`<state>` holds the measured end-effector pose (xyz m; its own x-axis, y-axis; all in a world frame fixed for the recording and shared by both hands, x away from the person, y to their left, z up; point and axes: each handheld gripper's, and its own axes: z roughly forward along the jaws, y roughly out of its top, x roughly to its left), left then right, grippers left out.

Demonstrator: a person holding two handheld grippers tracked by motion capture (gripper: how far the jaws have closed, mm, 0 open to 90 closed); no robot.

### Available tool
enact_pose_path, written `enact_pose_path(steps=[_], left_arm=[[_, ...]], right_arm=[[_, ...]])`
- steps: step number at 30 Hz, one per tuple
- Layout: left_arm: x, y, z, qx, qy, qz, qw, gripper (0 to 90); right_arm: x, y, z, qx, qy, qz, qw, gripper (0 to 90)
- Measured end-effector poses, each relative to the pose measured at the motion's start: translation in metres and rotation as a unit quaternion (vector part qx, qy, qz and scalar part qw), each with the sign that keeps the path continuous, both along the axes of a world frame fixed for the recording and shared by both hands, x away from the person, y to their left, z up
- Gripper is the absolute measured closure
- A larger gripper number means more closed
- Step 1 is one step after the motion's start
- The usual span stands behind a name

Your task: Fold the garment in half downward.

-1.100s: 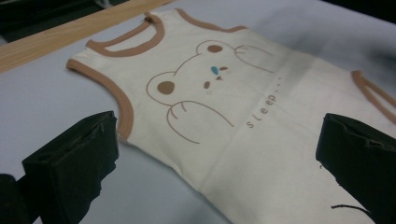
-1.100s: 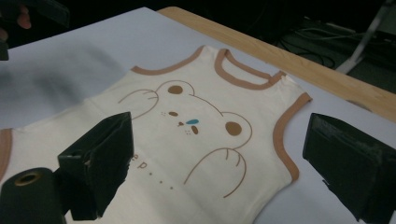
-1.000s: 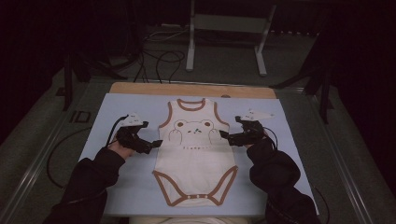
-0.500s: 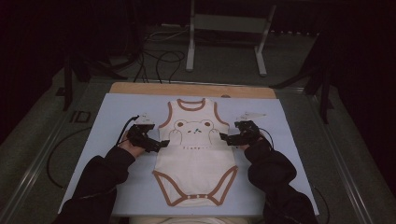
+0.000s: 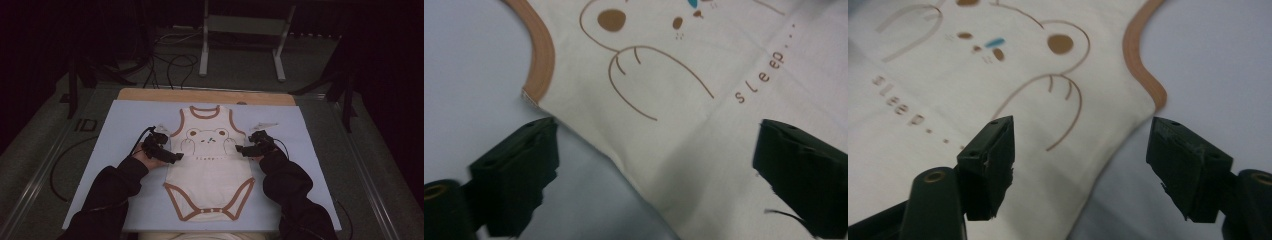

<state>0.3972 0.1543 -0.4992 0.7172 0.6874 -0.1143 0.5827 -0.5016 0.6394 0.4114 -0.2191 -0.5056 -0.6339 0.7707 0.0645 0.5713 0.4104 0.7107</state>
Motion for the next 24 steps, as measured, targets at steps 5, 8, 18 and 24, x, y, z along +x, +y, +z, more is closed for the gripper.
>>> enact_pose_path(steps=[5,8,18,24], left_arm=[[0.0,0.0,-0.002,0.003,0.005,-0.001,1.0,20.8],[-0.001,0.0,-0.005,0.007,0.004,-0.001,1.0,27.1],[0.005,0.002,-0.011,0.024,0.01,0.03,0.9992,38.9],[0.008,-0.001,-0.013,0.025,0.012,0.04,0.9988,43.0]], right_arm=[[0.001,0.001,-0.004,-0.013,0.004,-0.008,0.9999,33.2],[0.002,0.004,-0.008,-0.023,0.009,-0.008,0.9997,36.2],[0.003,0.01,-0.012,-0.043,0.019,-0.003,0.9989,42.9],[0.001,0.011,-0.012,-0.046,0.016,0.003,0.9988,52.3]])
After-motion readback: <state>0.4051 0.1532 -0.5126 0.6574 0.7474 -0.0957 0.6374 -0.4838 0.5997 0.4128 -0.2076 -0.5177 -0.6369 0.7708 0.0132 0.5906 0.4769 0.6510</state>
